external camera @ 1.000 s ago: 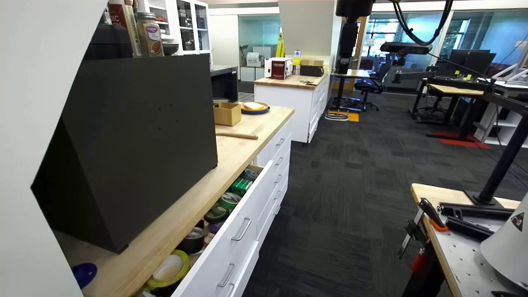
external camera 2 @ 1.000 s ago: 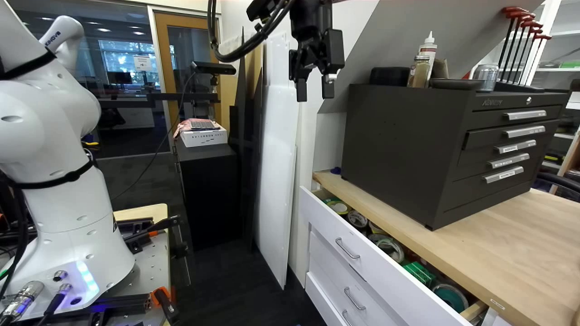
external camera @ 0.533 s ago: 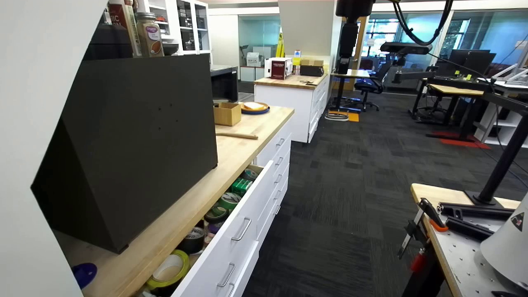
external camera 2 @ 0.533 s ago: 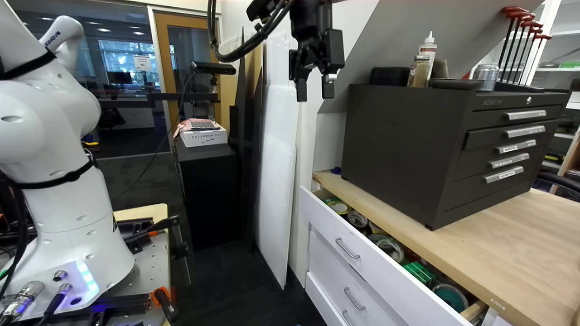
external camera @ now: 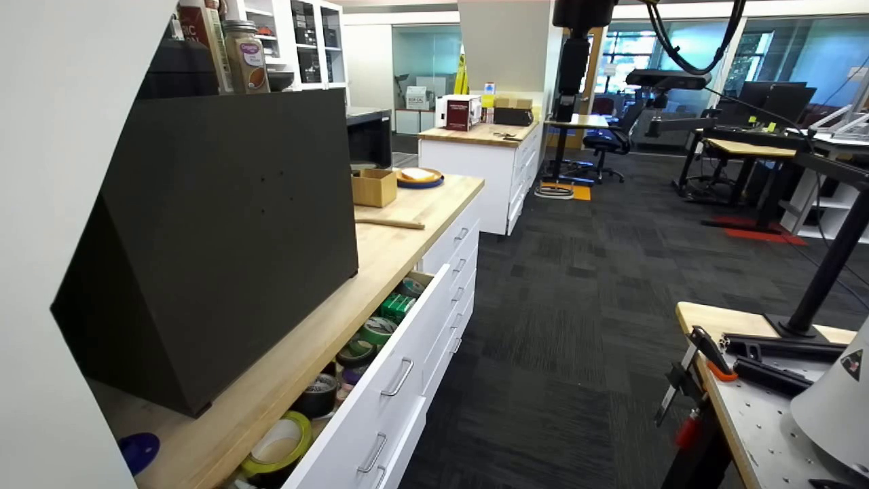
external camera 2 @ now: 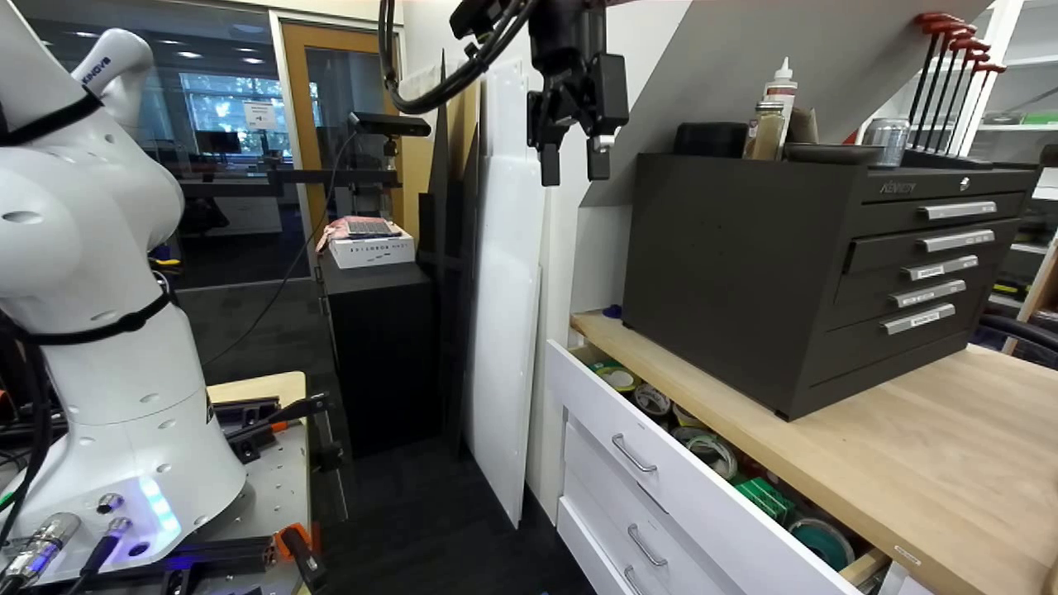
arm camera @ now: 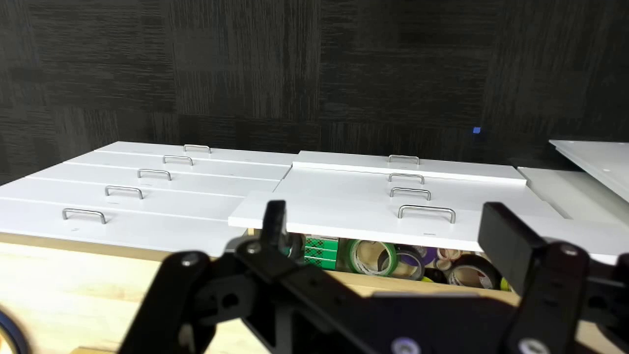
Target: Open the top white drawer fully
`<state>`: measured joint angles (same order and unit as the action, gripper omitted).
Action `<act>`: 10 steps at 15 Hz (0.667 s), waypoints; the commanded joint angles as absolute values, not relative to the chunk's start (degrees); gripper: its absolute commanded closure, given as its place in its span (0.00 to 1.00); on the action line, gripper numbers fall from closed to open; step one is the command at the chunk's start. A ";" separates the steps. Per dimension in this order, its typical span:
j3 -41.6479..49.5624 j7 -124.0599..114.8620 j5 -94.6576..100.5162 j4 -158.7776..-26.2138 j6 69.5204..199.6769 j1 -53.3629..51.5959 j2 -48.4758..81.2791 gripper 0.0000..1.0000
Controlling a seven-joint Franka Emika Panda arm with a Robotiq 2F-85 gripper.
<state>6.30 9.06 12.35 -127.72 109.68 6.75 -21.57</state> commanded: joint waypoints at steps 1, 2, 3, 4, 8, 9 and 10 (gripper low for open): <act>6.55 8.99 12.42 -127.57 109.48 6.45 -21.55 0.00; 6.55 8.99 12.42 -127.57 109.48 6.45 -21.55 0.00; 6.55 8.99 12.42 -127.57 109.48 6.45 -21.55 0.00; 6.55 8.99 12.42 -127.57 109.48 6.45 -21.55 0.00; 6.55 8.99 12.42 -127.57 109.48 6.45 -21.55 0.00; 6.55 8.99 12.42 -127.57 109.48 6.45 -21.55 0.00; 6.73 9.26 12.43 -127.69 110.15 6.48 -21.40 0.00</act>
<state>6.30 9.06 12.35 -127.72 109.68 6.75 -21.57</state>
